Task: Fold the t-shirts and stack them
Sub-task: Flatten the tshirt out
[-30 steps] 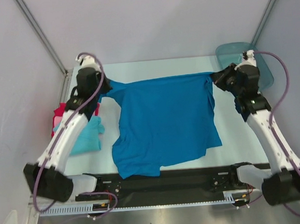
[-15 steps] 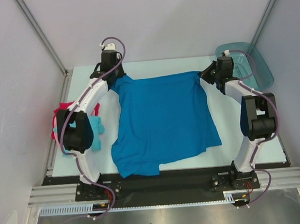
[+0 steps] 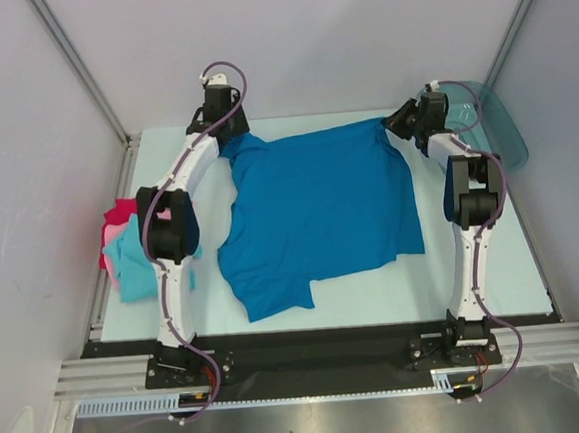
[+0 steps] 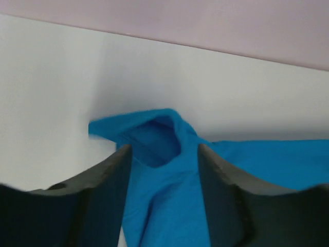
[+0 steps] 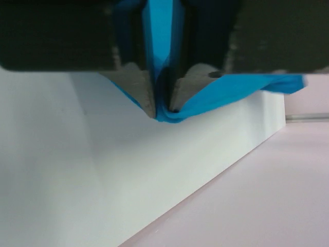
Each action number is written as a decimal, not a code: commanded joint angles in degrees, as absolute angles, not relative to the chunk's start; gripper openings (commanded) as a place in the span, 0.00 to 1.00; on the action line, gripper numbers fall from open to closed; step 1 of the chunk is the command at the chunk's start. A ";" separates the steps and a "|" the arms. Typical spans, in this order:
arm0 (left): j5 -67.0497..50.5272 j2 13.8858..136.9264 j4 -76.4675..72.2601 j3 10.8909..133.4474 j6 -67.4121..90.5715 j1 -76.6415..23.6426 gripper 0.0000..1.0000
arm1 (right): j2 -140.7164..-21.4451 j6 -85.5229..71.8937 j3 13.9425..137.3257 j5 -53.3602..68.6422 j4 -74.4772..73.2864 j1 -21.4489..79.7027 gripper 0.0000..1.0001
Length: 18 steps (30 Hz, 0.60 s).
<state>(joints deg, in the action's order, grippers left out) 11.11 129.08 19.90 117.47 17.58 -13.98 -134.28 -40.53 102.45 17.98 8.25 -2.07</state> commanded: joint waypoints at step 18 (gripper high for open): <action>8.18 109.97 16.08 109.17 22.05 -14.94 1.00 | -118.93 -39.99 109.69 14.69 6.52 2.63 1.00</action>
